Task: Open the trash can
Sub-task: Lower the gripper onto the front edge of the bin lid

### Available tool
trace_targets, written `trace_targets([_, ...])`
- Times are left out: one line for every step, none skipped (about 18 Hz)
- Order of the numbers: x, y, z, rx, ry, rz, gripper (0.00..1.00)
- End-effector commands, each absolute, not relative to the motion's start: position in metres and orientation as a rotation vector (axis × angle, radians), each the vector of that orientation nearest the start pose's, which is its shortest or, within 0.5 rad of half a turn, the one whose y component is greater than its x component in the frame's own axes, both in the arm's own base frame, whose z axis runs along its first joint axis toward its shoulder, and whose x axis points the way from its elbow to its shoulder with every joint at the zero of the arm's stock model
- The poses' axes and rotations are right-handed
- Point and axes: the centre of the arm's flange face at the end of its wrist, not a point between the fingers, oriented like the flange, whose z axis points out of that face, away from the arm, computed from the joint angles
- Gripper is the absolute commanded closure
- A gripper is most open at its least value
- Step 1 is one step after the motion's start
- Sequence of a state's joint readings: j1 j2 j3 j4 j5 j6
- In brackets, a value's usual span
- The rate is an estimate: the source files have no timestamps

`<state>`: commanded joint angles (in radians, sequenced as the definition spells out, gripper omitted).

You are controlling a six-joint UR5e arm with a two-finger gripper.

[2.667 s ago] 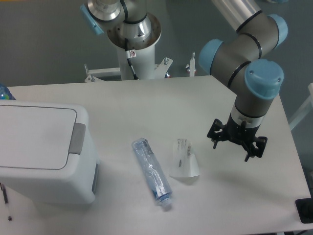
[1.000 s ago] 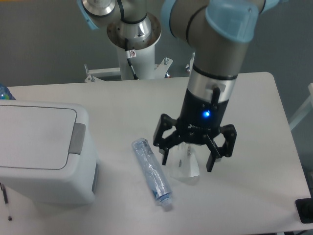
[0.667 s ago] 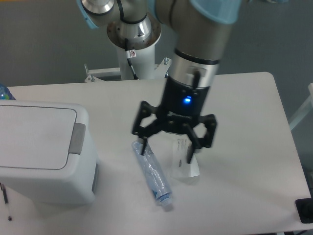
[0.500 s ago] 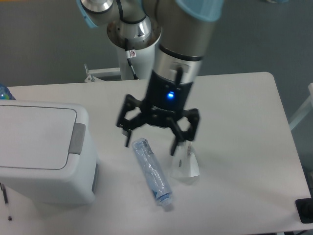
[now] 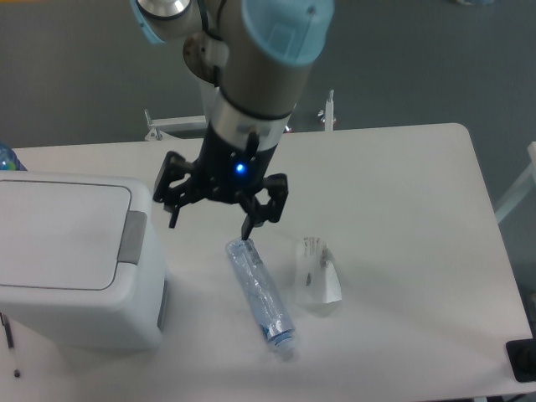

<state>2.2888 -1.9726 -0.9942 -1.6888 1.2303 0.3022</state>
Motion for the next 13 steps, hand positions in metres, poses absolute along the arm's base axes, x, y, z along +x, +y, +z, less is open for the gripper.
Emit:
trace_targets([-0.303, 0.609, 0.530, -2.849, -0.577, -0.403, 0.00])
trace_targets([-0.298, 0.611, 0.528, -2.861, -0.576, -0.413, 0.00])
trace_targets([-0.293, 0.611, 0.524, -2.881, -0.576, -0.427, 0.00])
trace_targets([-0.290, 0.611, 0.519, -2.900, -0.580, -0.449, 0.00])
trace_targets([-0.285, 0.612, 0.518, -2.910, -0.572, -0.457, 0.00])
trace_targets([-0.285, 0.613, 0.518, -2.915, -0.571, -0.450, 0.00])
trace_targets([-0.284, 0.613, 0.519, -2.911, -0.569, -0.445, 0.00])
trace_targets([-0.284, 0.614, 0.519, -2.908, -0.567, -0.445, 0.00])
trace_targets([-0.284, 0.614, 0.519, -2.910, -0.566, -0.444, 0.00])
trace_targets([-0.283, 0.614, 0.517, -2.914, -0.565, -0.445, 0.00])
trace_targets([-0.284, 0.613, 0.514, -2.924, -0.566, -0.438, 0.00])
trace_targets([-0.280, 0.615, 0.513, -2.941, -0.558, -0.417, 0.00])
trace_targets([-0.279, 0.615, 0.510, -2.959, -0.555, -0.394, 0.00])
